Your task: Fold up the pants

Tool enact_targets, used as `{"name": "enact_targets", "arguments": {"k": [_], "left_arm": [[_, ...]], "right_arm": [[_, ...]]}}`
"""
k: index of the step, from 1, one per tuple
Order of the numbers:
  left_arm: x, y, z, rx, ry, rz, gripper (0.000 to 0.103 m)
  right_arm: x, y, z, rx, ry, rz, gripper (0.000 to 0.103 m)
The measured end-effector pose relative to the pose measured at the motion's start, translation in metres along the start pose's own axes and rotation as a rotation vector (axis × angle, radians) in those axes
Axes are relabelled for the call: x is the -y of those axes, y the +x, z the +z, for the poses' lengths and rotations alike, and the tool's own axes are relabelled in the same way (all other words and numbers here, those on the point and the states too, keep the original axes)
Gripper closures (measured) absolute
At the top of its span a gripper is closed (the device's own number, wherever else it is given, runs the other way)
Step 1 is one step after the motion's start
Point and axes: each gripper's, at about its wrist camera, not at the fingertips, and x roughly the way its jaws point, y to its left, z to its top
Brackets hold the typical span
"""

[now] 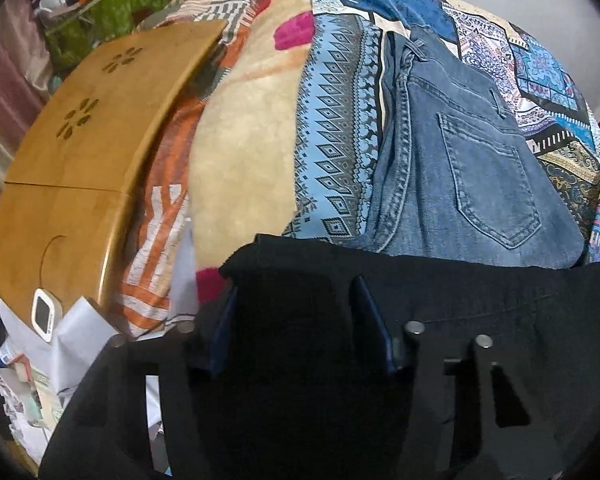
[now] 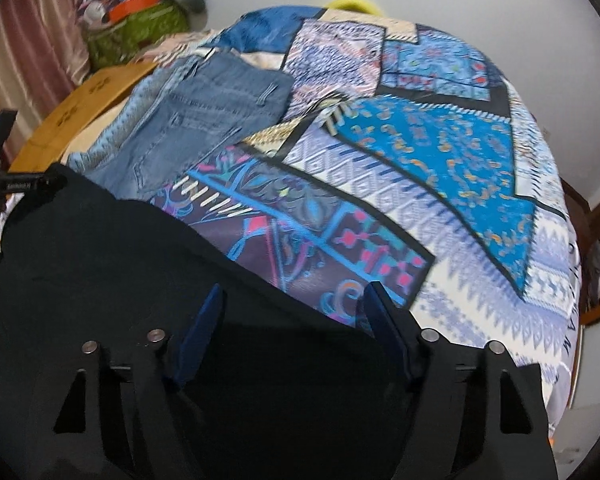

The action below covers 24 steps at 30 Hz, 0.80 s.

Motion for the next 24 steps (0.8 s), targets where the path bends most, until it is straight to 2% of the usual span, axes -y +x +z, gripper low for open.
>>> {"name": "enact_targets", "arguments": {"k": [1,5,8,9,10,11,15,17,21,24], "left_arm": [[0.000,-0.001,-0.001,0.005,0.003,0.008,0.059],[-0.003,-0.011,-0.004,0.027,-0.005,0.004,0.070],[-0.002,-0.020,-0.008,0.039,0.000,0.016,0.080],[-0.001,-0.025,-0.010,0.046,0.004,0.024,0.083],[0.001,-0.031,-0.012,0.055,0.011,0.033,0.085],[0.002,-0.036,-0.013,0.063,0.018,0.042,0.085],[0.009,-0.070,-0.015,0.138,0.058,0.075,0.087],[0.009,-0.092,-0.012,0.182,0.055,0.066,0.088],[0.008,-0.133,-0.009,0.265,0.062,0.069,0.088],[0.007,-0.160,-0.014,0.312,0.059,0.056,0.088]], "right_arm": [[-0.002,0.003,-0.001,-0.011,-0.003,0.013,0.042],[-0.005,0.005,-0.008,-0.005,0.007,0.055,0.052],[-0.003,0.003,-0.013,-0.009,0.042,0.089,0.064],[-0.005,0.003,-0.014,-0.007,0.044,0.086,0.072],[-0.006,0.001,-0.015,-0.002,0.051,0.087,0.087],[-0.007,-0.001,-0.018,0.003,0.063,0.103,0.092],[-0.023,-0.008,-0.020,0.024,0.019,0.050,0.096],[-0.020,-0.019,-0.017,0.056,0.046,0.038,0.096],[-0.010,-0.061,-0.007,0.177,0.096,0.001,0.096],[-0.011,-0.088,-0.006,0.229,0.111,0.010,0.096]]}}
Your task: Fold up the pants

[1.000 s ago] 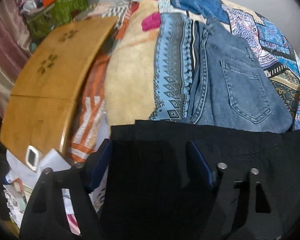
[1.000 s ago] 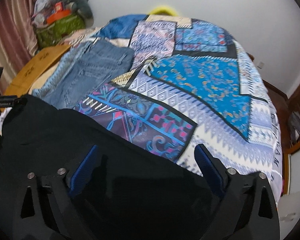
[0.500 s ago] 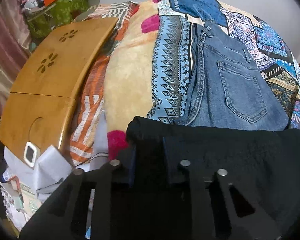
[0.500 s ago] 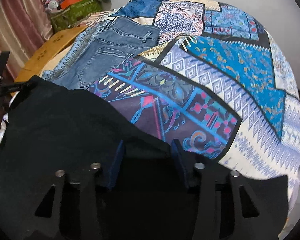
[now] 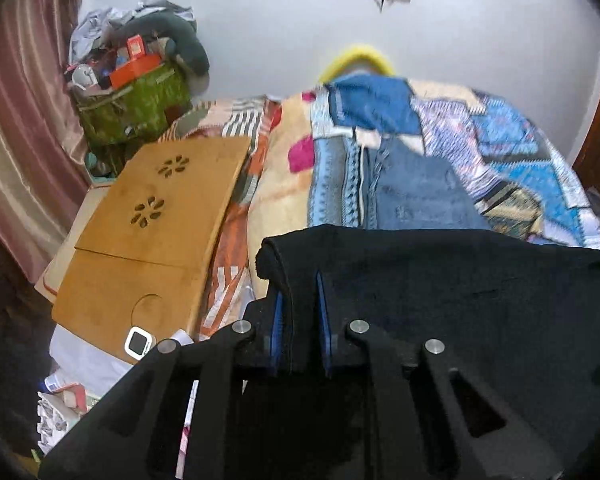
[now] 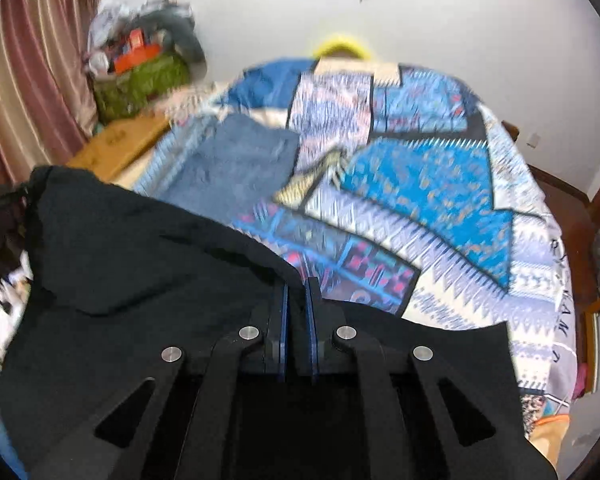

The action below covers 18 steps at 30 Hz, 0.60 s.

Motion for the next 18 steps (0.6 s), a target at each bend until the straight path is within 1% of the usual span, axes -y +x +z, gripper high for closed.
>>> {"name": "enact_targets", "arguments": {"k": [3,6,13,16,18], "left_arm": [[0.001,-0.022,-0.007,0.025,0.008,-0.009,0.088],[0.002,-0.041,-0.023,0.042,0.022,-0.011,0.088],[-0.008,-0.081,-0.073,0.053,0.009,-0.017,0.088],[-0.013,-0.093,-0.093,0.057,0.014,-0.004,0.088],[-0.019,-0.099,-0.106,0.050,0.000,-0.002,0.088]], "right_arm": [[-0.010,-0.023,-0.003,0.024,-0.020,-0.002,0.096],[-0.019,-0.042,-0.018,0.031,-0.025,0.007,0.096],[-0.037,-0.080,-0.053,0.040,-0.028,0.029,0.096],[-0.045,-0.091,-0.070,0.040,-0.027,0.041,0.096],[-0.050,-0.097,-0.082,0.040,-0.022,0.053,0.096]]}}
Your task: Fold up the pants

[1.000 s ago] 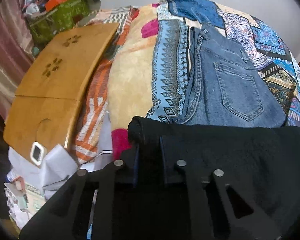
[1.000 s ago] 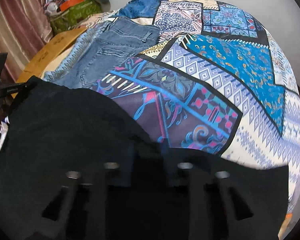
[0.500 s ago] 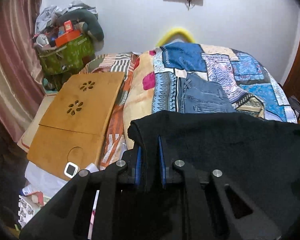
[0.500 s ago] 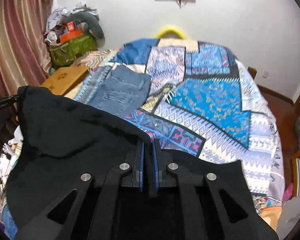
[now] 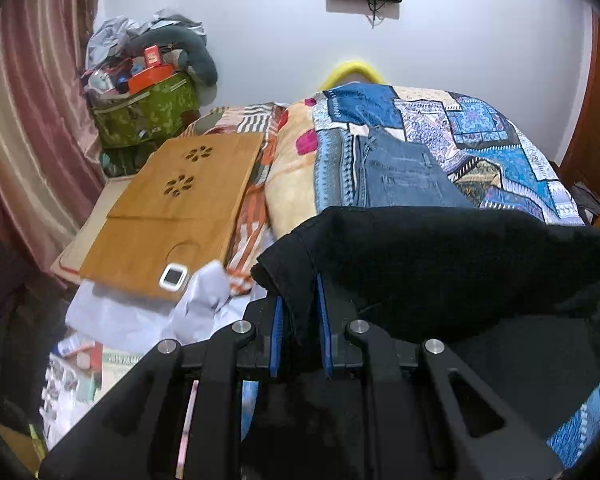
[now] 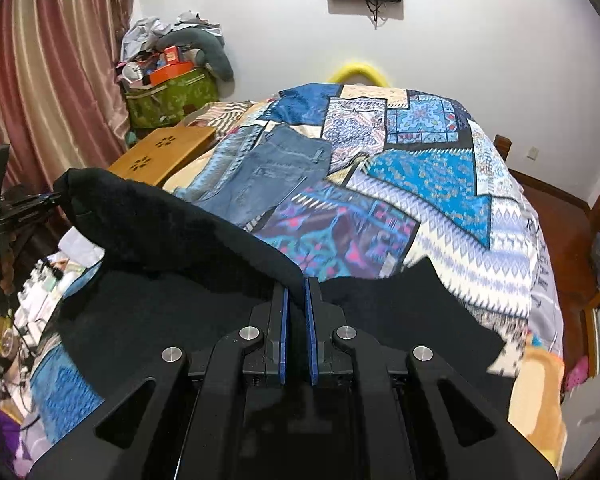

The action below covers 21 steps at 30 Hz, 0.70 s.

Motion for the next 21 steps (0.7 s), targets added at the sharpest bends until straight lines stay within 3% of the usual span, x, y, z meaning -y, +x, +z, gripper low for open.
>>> {"name": "enact_targets", "arguments": {"k": [12,18,21], "left_arm": [[-0.018,-0.004,-0.086,-0.115,-0.053,-0.032,0.087],[-0.009,0.007,-0.118,-0.186,0.010,0.054,0.088],[-0.013,0.007,-0.123,-0.211,0.005,0.058,0.088]], "right_arm": [[-0.029,-0.009,-0.065,-0.067,0.034,0.047,0.096],[-0.030,-0.001,-0.087,-0.109,0.078,0.065,0.096],[-0.029,-0.001,-0.091,-0.111,0.078,0.071,0.093]]}}
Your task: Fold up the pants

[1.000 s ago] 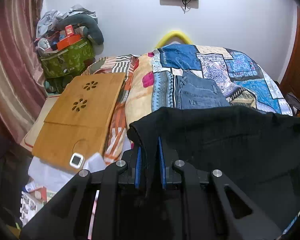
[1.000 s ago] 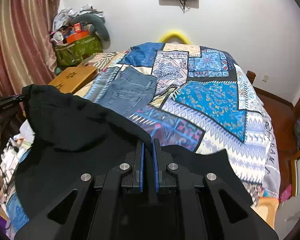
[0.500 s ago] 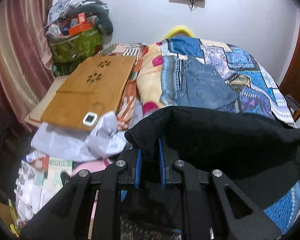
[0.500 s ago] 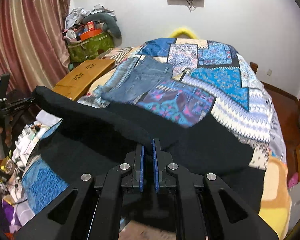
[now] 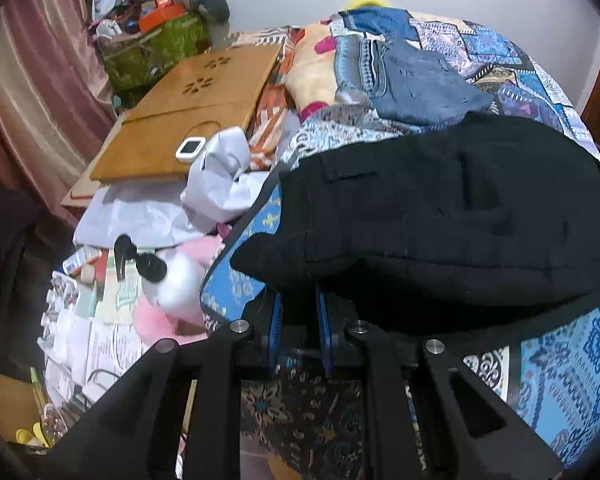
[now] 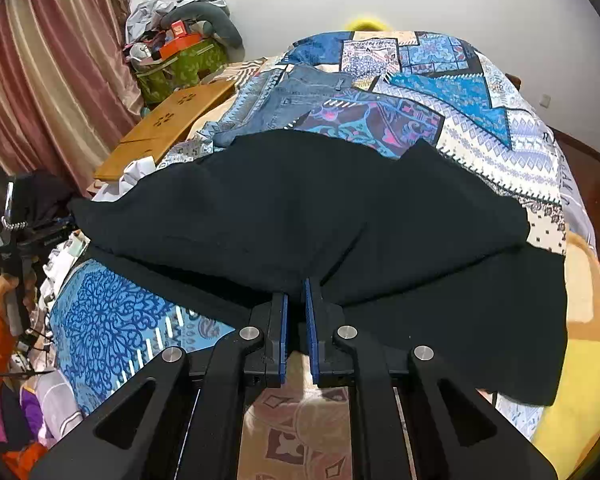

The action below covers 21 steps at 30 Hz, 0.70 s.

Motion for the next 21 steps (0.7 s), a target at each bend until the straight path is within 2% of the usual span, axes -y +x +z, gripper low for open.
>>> {"name": "enact_targets", "arguments": {"k": [3,5,7,8,10,12,14,16,19,21], "left_arm": [[-0.004,-0.009,0.001,0.006,-0.013,0.004,0.087],[-0.005,-0.019,0.005,0.010,-0.025,-0.003,0.085],[-0.002,-0.030,0.012,0.026,-0.011,-0.006,0.073],[0.000,-0.036,0.015,0.044,0.000,0.004,0.069],[0.008,-0.050,0.023,0.099,0.023,0.021,0.044],[0.015,-0.062,0.032,0.146,0.035,0.009,0.033],[0.023,-0.070,0.043,0.173,0.047,-0.010,0.026],[0.034,-0.073,0.054,0.188,0.057,-0.033,0.017],[0.054,-0.071,0.072,0.204,0.081,-0.064,0.010],[0.069,-0.068,0.082,0.210,0.107,-0.084,0.009]], "right_arm": [[0.001,-0.005,-0.001,-0.008,-0.001,0.007,0.093],[0.004,-0.009,-0.001,-0.021,0.009,0.012,0.083],[0.013,-0.014,0.000,-0.023,0.031,0.006,0.058],[0.016,-0.017,0.000,-0.014,0.040,-0.002,0.054],[0.026,-0.026,0.003,0.009,0.061,-0.018,0.052],[0.035,-0.034,0.007,0.025,0.083,-0.035,0.052],[0.043,-0.041,0.012,0.043,0.107,-0.046,0.049],[0.053,-0.048,0.018,0.072,0.136,-0.061,0.041],[0.065,-0.055,0.029,0.110,0.162,-0.084,0.034],[0.074,-0.055,0.039,0.121,0.178,-0.106,0.029]]}}
